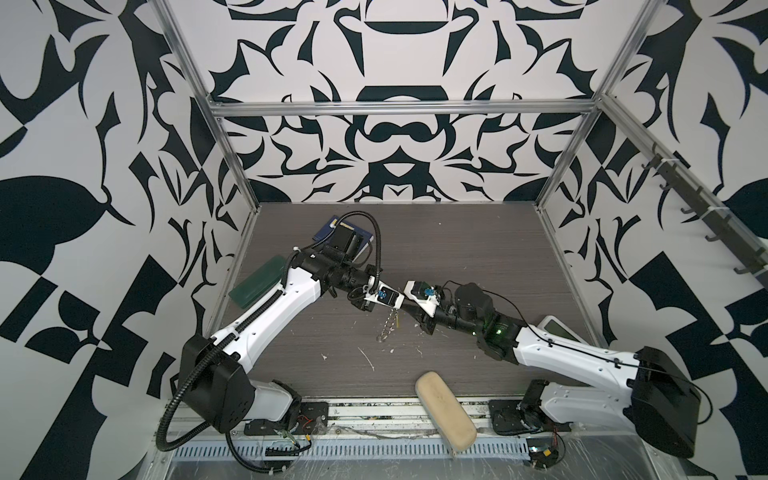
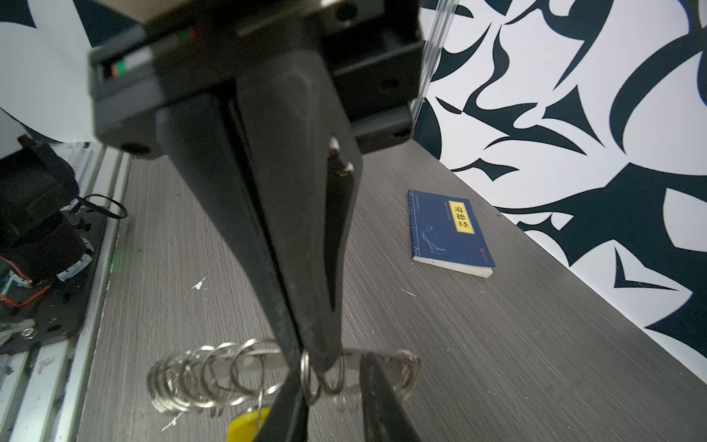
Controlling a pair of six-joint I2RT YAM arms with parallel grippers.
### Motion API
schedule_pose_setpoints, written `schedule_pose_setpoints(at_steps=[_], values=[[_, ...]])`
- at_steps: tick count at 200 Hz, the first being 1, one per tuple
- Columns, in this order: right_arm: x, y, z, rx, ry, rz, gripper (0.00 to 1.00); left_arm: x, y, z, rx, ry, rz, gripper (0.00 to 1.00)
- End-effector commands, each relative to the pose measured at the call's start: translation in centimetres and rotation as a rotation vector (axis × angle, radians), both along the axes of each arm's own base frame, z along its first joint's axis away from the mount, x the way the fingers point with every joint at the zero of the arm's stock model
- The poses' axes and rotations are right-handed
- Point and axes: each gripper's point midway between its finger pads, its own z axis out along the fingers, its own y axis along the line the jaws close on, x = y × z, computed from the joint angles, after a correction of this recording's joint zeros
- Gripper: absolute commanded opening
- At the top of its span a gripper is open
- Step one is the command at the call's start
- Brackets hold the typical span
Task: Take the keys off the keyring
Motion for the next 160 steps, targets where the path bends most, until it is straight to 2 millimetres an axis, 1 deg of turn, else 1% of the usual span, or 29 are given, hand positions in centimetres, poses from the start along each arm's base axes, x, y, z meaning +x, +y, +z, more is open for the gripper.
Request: schedule_pose_setpoints(at_steps=[1, 17, 34, 43, 56, 63, 74, 85, 114, 131, 142, 160], values=[[0.0, 0.9, 3.9, 0.081, -0.064, 0.032, 0.15, -1.3, 0.3, 0.3, -0.022, 0.032, -0.027, 0.00], [-0.1, 0.9, 3.8, 0.066, -0.063, 0.036, 0.00, -1.2, 0.3, 0.3, -0.018, 0.031, -0.021, 0.00], [-0.1, 0.8, 3.6, 0.049, -0.069, 0.038, 0.00, -1.0, 0.3, 0.5, -0.023, 0.040, -0.005, 0.00], [-0.2, 0.6, 3.6, 0.042, -0.082, 0.036, 0.00, -0.8, 0.5, 0.8, -0.031, 0.054, 0.012, 0.13], [-0.3, 0.2, 3.9, 0.039, -0.111, 0.030, 0.00, -0.3, 0.9, 1.6, -0.063, 0.093, 0.044, 0.27], [-0.4, 0.0, 4.1, 0.033, -0.125, 0.030, 0.00, -0.1, 1.3, 2.3, -0.092, 0.116, 0.059, 0.31], [-0.6, -0.3, 4.3, 0.017, -0.136, 0.037, 0.00, 0.3, 1.8, 3.4, -0.139, 0.149, 0.077, 0.32], [-0.8, -0.4, 4.4, 0.009, -0.137, 0.046, 0.00, 0.4, 2.2, 4.0, -0.164, 0.168, 0.089, 0.31], [-1.2, -0.7, 4.6, -0.002, -0.138, 0.058, 0.00, 0.3, 2.3, 4.1, -0.170, 0.193, 0.092, 0.13], [-1.1, -0.7, 4.7, -0.007, -0.144, 0.054, 0.00, 0.1, 2.1, 4.2, -0.180, 0.231, 0.083, 0.12], [-1.1, -0.7, 4.8, -0.008, -0.148, 0.053, 0.00, 0.1, 2.0, 4.0, -0.180, 0.252, 0.079, 0.08], [-0.9, -0.7, 5.0, -0.005, -0.152, 0.050, 0.00, -0.1, 1.8, 4.0, -0.192, 0.275, 0.061, 0.07]])
